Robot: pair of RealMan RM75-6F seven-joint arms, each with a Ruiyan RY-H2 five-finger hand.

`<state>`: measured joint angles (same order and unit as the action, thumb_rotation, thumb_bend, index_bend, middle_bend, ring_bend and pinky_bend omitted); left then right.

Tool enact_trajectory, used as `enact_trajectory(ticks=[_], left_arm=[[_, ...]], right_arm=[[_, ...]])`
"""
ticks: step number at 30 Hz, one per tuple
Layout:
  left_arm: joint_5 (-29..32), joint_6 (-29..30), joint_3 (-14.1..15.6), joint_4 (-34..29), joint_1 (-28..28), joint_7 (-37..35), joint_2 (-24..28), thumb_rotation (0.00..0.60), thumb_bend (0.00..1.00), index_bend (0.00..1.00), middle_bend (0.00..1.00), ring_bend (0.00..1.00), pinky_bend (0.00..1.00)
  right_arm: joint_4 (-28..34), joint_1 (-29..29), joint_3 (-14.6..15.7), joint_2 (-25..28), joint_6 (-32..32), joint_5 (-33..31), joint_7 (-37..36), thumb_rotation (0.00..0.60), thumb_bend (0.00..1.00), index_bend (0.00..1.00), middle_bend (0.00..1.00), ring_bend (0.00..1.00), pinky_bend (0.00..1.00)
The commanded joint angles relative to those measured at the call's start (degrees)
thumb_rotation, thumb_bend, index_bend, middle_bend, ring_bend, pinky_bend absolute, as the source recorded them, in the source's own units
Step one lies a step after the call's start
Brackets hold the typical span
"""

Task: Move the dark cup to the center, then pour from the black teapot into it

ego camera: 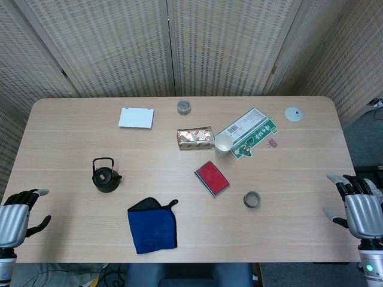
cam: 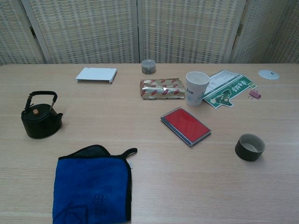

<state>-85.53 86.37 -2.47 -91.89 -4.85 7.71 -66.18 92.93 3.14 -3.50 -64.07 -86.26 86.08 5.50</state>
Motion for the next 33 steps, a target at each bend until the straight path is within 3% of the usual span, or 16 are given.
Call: enact_trajectory(ticks=[1,17,27,33], left_arm=[[0.0,-0.1,0.0,0.0,0.0,0.1,0.0,0.600,0.25,0.28,0.30,0.27,0.26],[-0.3,0.4,-0.1,-0.3,0.1,0.4,0.0,0.600,0.25,0.28,0.30,0.27,0.26],[-0.4,0.5,0.0,-0.4,0.3,0.3,0.0,0.600,0.25,0.29,0.30,0.27,0.26],[-0.4,0.6,0.2,-0.6,0.4,0.6,0.1,0.600,0.25,0.29,0.30,0.27,0.26]], right_arm=[[0.0,0.0,0.0,0.0,0.0,0.0,0.0,0.600,0.14,0.22,0.26,0.18,0.18],[0.2,1.5,0.7,0.5,1.2,3.1,-0.8,0.600,0.12,0.22,0.27,0.18,0.18],[0.6,6.8,1.2,-0.8,9.5,4.6,0.8,0.600,0.03,0.22,0.27,0.18,0.18],[-0.8,11.0,0.8,-3.3,15.6,3.9,1.6,0.600,0.02,0.31,0.27,0.18,0.18]])
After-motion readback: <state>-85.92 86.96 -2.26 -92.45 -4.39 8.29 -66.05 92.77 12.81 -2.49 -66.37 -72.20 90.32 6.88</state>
